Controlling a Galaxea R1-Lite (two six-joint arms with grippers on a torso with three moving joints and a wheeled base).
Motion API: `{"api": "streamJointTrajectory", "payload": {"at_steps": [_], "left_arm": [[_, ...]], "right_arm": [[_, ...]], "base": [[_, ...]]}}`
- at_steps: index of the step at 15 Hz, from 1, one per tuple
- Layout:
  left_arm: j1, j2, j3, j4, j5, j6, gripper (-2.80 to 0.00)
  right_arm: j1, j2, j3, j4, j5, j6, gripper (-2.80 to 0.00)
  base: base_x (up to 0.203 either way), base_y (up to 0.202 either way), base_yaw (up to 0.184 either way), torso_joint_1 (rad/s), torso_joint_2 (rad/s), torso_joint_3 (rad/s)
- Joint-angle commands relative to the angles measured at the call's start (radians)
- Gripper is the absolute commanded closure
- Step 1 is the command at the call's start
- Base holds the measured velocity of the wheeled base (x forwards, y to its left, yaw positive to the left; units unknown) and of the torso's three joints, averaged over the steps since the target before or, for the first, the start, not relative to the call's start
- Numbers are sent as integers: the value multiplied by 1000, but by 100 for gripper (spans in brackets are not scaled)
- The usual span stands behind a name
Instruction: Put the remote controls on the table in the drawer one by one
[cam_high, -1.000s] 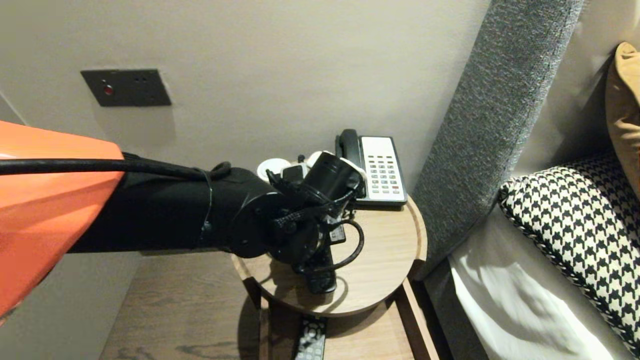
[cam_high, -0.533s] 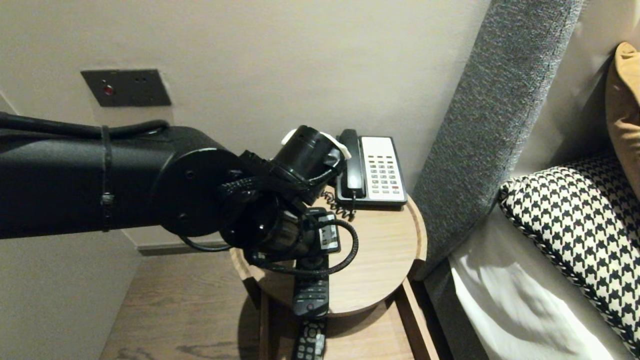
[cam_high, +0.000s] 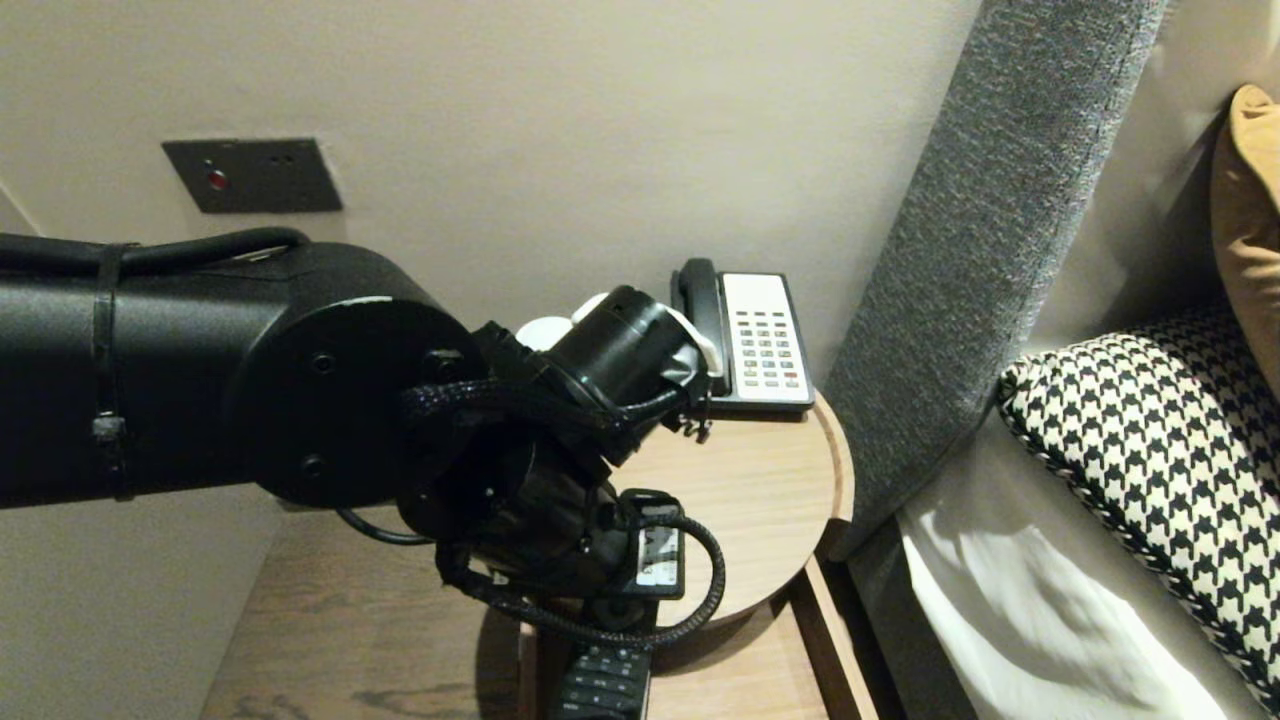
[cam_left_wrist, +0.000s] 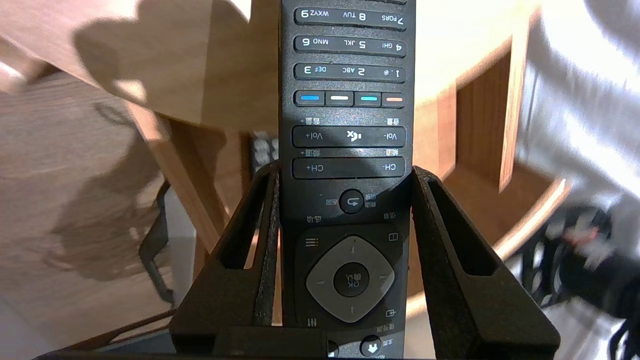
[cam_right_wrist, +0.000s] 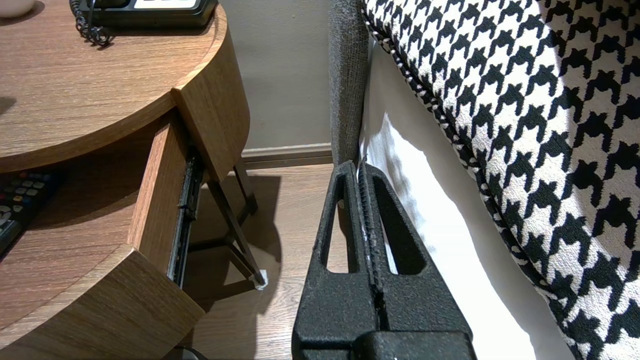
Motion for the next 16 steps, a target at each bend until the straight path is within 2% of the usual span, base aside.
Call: {"api": "streamJointTrajectory", "payload": {"at_steps": [1, 7, 10, 15, 16], "left_arm": [[-35, 7, 15, 7, 0, 10, 0], [-114, 46, 27, 1, -6, 25, 0], [-130, 52, 28, -13, -51, 47, 0], [-158, 76, 22, -119, -51, 54, 0], [-164, 80, 27, -152, -51, 71, 0]], "right_arm": [[0, 0, 40, -1, -1, 0, 0], [0, 0, 40, -1, 0, 0, 0], [0, 0, 40, -1, 0, 0, 0], [0, 0, 40, -1, -1, 0, 0], [0, 0, 40, -1, -1, 0, 0]], "base": [[0, 0, 0, 0, 0, 0], [0, 0, 0, 0, 0, 0], [0, 0, 0, 0, 0, 0], [0, 0, 0, 0, 0, 0], [0, 0, 0, 0, 0, 0]]}}
